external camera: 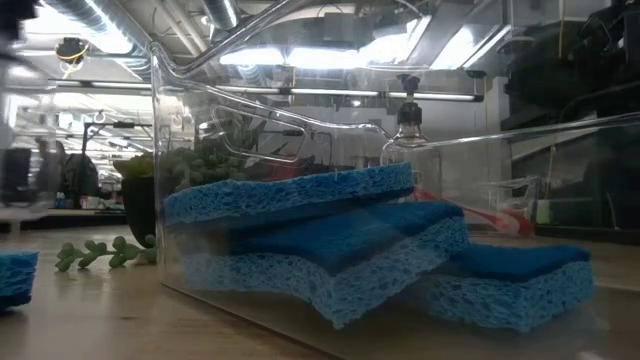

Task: Pick & Place Kitchen Sink Supplies
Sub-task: Put the transparent soap dispenser into the top left transparent bin

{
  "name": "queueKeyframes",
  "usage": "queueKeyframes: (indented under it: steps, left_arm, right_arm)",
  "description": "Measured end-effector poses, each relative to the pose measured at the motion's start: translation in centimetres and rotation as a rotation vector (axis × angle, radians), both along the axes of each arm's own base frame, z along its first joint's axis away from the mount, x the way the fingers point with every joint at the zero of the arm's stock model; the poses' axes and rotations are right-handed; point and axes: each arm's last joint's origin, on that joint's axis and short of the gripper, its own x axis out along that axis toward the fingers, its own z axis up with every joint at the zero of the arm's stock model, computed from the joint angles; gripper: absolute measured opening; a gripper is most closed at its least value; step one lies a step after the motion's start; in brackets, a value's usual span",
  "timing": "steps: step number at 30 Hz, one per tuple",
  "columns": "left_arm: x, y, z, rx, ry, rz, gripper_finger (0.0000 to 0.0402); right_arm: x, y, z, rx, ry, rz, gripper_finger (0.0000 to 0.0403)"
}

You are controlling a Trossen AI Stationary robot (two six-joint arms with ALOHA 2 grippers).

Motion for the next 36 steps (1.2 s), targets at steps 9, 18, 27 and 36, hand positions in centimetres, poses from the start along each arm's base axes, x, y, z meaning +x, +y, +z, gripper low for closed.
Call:
queueKeyframes:
  steps: [9, 18, 27, 36]
  left_arm:
    - [1.1, 2.9, 4.5, 0.045, -0.168, 0.080, 0.0076]
    - [2.9, 5.9, 8.3, 0.208, -0.311, 0.200, 0.0076]
    - [5.0, 9.9, 8.3, 0.249, -0.228, 0.340, 0.0076]
    - [6.4, 15.7, 7.3, 0.242, -0.049, 0.394, 0.0076]
  right_arm:
    - [0.0, 0.0, 0.0, -0.001, 0.000, 0.000, 0.0149]
    - [0.0, 0.0, 0.0, 0.001, 0.000, 0.000, 0.0149]
    - [0.0, 0.0, 0.0, 0.001, -0.001, 0.000, 0.0149]
    - [0.0, 0.0, 0.0, -0.002, 0.000, 0.000, 0.0149]
